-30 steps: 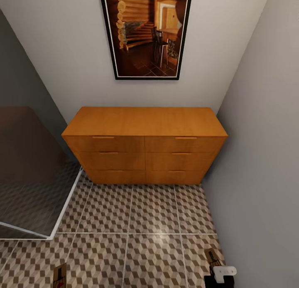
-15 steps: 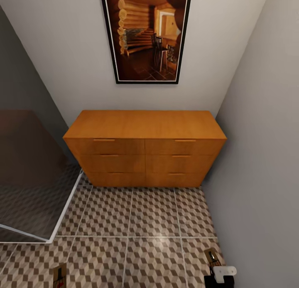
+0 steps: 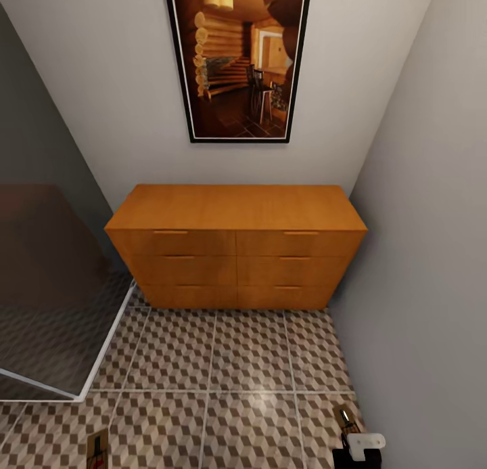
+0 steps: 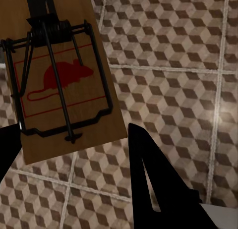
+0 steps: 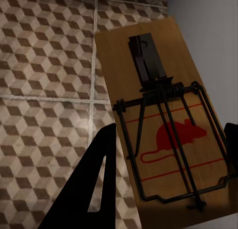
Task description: Take the four mousetraps from the cabinet in the bathroom and place them on the bathroom floor. Make sure all four end up on the same floor surface, and ensure that at least two of them are either under or directly next to the same bathroom sink.
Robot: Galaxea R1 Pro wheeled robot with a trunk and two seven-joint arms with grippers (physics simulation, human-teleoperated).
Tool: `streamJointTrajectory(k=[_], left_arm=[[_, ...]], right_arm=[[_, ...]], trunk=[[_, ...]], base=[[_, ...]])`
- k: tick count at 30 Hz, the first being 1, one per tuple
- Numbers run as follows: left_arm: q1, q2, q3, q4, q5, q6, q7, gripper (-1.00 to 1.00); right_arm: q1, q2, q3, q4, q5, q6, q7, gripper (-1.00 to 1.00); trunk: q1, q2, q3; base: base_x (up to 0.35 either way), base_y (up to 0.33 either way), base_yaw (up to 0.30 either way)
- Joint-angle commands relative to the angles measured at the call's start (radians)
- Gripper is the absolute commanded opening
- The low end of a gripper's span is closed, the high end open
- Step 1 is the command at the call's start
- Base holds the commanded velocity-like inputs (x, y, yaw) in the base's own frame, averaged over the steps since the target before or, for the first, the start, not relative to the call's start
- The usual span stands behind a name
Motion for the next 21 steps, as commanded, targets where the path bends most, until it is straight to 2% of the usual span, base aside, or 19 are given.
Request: streamJointTrajectory(k=[1,21], left_arm=[[0.000,0.000,-0.007,0.000,-0.007,0.000,0.013,-1.00],[0.000,0.000,-0.007,0.000,-0.008,0.000,0.013,-1.00]], right_arm=[[-0.001,-0.001,0.008,0.000,-0.005,-0.002,-0.008,-1.00],[-0.001,-0.001,0.008,0.000,-0.005,-0.002,-0.008,-1.00]], trunk=[[0.001,-0.002,0.000],[0.001,-0.002,0.032]], base=[[0.000,0.000,0.000],[0.000,0.000,0.000]])
